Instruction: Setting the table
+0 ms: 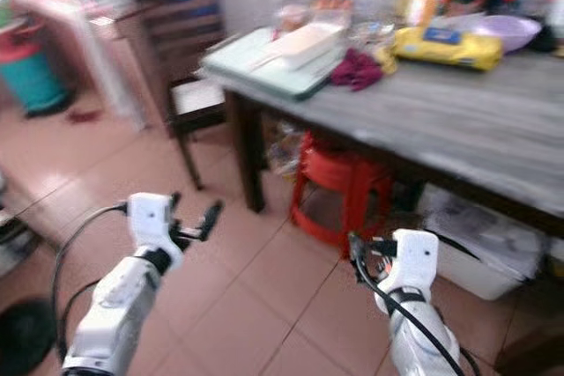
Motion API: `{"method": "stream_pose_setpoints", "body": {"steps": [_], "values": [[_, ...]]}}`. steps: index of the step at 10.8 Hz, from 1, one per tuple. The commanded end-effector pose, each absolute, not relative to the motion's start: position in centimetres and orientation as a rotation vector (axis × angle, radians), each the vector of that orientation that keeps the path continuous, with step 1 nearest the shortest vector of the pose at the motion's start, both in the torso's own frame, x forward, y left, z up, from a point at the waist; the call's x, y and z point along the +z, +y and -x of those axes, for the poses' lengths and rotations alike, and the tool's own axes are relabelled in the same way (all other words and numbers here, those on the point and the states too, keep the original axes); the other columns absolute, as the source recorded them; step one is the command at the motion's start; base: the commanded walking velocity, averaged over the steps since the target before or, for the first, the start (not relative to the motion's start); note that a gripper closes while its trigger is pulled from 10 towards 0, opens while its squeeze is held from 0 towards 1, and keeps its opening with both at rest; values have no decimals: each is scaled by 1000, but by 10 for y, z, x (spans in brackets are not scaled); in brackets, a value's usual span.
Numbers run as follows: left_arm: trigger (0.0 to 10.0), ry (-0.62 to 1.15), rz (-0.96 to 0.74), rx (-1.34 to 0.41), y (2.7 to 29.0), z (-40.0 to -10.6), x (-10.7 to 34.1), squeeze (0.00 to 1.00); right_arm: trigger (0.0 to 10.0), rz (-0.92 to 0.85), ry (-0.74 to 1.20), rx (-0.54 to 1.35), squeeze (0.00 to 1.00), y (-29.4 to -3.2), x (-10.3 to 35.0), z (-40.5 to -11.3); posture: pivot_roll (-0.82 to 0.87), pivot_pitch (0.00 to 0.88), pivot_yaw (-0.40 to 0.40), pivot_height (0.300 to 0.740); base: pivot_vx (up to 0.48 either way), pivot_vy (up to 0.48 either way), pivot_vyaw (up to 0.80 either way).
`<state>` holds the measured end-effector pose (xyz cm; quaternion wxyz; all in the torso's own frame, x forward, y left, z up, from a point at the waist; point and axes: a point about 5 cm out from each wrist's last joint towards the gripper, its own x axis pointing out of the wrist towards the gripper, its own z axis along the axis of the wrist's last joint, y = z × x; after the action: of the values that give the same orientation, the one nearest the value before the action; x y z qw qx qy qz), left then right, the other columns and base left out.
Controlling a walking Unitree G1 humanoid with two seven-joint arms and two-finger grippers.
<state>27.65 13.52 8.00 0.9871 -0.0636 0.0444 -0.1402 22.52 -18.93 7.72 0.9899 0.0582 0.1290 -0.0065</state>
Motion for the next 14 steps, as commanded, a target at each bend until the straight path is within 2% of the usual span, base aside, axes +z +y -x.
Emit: {"method": "stream_pose_setpoints", "body": {"steps": [1,3,5,14], "values": [[10000,109,120,-269,141,-276,76,0,10000,-132,250,5,0,-184,80,-227,-133,48,63,740,341,0,-613],[10000,111,115,-261,143,-278,76,0,10000,-133,249,9,0,-183,80,-228,-130,46,64,740,307,0,-234],[10000,136,92,-226,145,-279,71,0,10000,-133,249,12,0,-181,80,-228,-128,42,63,740,0,0,0],[10000,150,97,-245,138,-279,71,0,10000,-139,254,10,0,-179,79,-227,-130,52,68,740,0,0,-730]]}}
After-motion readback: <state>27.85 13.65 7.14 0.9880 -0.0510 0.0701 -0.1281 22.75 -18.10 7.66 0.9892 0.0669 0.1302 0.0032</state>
